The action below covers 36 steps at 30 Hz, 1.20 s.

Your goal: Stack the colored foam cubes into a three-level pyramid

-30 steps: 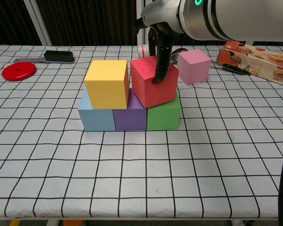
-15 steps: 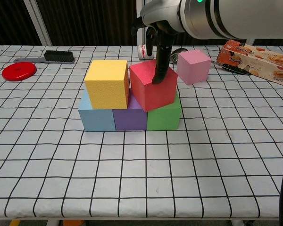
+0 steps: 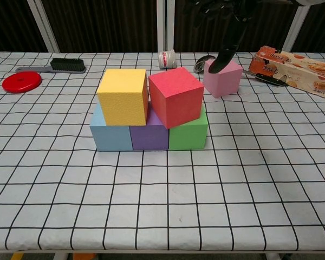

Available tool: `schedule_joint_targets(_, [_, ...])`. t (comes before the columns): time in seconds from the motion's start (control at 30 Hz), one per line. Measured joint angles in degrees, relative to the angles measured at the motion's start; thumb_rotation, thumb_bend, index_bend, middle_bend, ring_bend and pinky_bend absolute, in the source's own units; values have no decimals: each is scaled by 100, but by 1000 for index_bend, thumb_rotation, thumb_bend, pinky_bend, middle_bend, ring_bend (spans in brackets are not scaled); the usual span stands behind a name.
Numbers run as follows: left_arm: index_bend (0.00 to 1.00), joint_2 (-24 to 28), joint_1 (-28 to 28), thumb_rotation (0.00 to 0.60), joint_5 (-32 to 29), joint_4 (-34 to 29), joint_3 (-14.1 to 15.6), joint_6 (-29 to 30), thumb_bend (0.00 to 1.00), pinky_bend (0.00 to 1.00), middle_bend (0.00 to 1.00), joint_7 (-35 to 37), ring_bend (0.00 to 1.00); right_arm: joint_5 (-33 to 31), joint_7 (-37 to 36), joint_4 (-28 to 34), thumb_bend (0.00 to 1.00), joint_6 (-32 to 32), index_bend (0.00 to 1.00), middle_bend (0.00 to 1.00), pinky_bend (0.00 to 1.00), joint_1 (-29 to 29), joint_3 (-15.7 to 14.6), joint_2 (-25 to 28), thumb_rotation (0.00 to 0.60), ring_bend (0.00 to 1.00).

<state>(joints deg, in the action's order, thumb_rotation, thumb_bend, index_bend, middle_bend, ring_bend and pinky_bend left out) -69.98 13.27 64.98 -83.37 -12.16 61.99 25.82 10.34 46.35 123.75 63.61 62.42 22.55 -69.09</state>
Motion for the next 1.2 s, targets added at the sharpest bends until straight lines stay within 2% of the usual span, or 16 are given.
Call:
schedule_joint_targets(0.1, [113,-116,-3,600,57,34,-12,138,160,87,110,-21,11,796,-914,-339,0,-1139,0,102,0,-489,45,127,600,0])
schedule_joint_targets(0.23, [113,-228,-6,600,84,69,-39,344,160,87,110,-229,11,2381,-2562,-1082,0,-2694,0,115,0,-1189,246,90,600,0])
schedule_joint_targets(0.33, [113,-259,-1,600,46,37,-72,404,160,87,110,-388,10,3638,-3603,-1628,0,-3320,0,125,0,-1612,421,-29,600,0])
schedule_joint_targets(0.43, [113,-294,8,600,14,7,-91,457,160,87,112,-529,11,4825,-4433,-2127,0,-3663,0,133,0,-1940,564,-186,600,0])
schedule_joint_targets(0.63, [113,-429,13,600,55,10,-100,608,160,87,115,-661,11,6579,-5825,-2903,0,-3992,0,164,0,-2234,647,-499,600,0])
schedule_joint_targets(0.73, [115,-443,-4,600,101,27,-88,645,160,87,115,-647,11,7067,-6362,-3114,0,-3997,0,168,0,-2211,552,-593,600,0])
schedule_joint_targets(0.93, [117,-439,-52,600,140,64,-75,679,160,87,115,-549,11,7653,-7071,-3355,0,-3717,0,179,0,-1976,178,-652,600,0])
schedule_joint_targets(1.2, [117,-453,-67,600,191,138,-71,663,160,87,116,-443,10,7880,-7491,-3536,0,-3290,0,192,0,-1608,-213,-679,600,0])
